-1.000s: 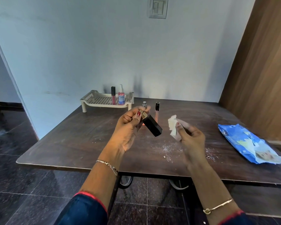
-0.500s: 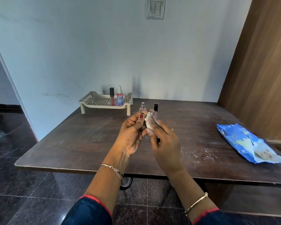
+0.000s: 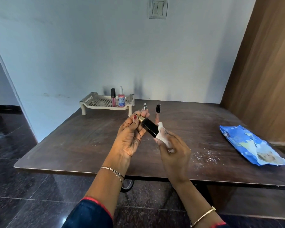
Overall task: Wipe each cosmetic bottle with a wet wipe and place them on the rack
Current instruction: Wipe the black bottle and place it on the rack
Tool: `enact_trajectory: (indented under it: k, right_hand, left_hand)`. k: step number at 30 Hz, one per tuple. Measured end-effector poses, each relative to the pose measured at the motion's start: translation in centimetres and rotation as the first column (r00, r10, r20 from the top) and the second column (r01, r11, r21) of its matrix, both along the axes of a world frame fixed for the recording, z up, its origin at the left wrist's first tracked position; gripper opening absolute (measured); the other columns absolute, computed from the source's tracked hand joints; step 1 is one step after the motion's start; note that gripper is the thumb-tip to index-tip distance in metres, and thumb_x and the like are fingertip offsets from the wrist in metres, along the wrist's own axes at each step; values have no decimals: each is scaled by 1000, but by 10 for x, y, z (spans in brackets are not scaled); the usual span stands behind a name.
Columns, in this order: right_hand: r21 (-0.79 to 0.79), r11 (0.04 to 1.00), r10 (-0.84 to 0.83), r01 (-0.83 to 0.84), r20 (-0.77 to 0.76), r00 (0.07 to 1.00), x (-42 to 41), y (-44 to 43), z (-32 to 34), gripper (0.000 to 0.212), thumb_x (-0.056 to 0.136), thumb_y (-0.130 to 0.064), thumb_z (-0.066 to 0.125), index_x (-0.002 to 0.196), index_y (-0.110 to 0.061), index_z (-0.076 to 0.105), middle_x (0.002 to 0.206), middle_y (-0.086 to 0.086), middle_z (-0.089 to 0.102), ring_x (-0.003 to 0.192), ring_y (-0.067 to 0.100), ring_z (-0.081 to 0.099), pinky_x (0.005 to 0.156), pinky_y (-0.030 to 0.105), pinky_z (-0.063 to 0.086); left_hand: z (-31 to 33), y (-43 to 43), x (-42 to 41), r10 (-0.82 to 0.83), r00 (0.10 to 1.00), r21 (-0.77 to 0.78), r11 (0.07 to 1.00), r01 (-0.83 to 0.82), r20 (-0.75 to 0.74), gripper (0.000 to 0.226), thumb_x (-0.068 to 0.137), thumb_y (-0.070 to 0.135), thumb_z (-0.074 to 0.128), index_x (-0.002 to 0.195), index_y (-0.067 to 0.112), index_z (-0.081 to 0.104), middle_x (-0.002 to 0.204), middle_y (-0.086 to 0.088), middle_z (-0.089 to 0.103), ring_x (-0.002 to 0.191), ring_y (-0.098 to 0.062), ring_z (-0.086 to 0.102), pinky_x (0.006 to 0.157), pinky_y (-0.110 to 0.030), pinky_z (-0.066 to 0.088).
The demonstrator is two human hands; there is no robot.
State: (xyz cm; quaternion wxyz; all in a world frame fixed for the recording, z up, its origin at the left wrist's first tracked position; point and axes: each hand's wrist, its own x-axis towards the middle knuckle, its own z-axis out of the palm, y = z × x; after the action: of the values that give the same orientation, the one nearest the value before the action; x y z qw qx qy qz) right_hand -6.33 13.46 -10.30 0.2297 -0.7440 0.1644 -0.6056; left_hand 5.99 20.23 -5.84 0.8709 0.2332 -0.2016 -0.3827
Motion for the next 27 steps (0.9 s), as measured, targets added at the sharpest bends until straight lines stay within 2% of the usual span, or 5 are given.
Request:
enact_trajectory:
  k: [4,7,10,14,27]
  right_hand:
    - [538,829,66,-156,182,981,8,15,11,36,83,-4,69,118,-11,64,90,-6,70,69,-7,62,61,11,52]
    - [697,652,68,-300,340,938,16,15,13,33,86,-4,65,119,-10,63,94,-10,70,80,-7,65,73,9,51]
    - [748,510,41,-425,473,880,17,11,16,23,86,-3,65,109,-7,68,87,-1,72,80,5,66,77,17,54]
    - [753,454,21,-477,526,850,15,7,19,13,82,-1,69,91,-9,72,75,-5,74,72,5,66,75,16,54]
    - [832,241,225,-499,452,863,39,11,33,3,84,-5,67,86,-6,69,80,5,69,76,15,65,66,14,55]
  left_hand:
    - [-1,-2,-6,26,999,-1,1000,-26,39,25,91,7,47,111,3,61,107,-9,70,105,-20,66,92,-35,52]
    - [-1,-3,-16,80,987,10,997,-82,139,21,81,9,57,97,10,69,111,-10,69,109,-19,64,92,-30,52]
    - [-1,-2,-23,150,956,-28,989,-148,252,23,78,1,60,100,1,63,95,-9,73,101,-19,67,83,-28,56]
    - [1,3,-23,250,888,4,962,-272,386,19,81,-9,60,96,3,61,80,-4,73,99,-22,67,93,-37,52]
    - [0,17,0,377,829,53,899,-435,413,20,82,-9,62,98,3,61,85,-6,73,85,-13,68,84,-34,57]
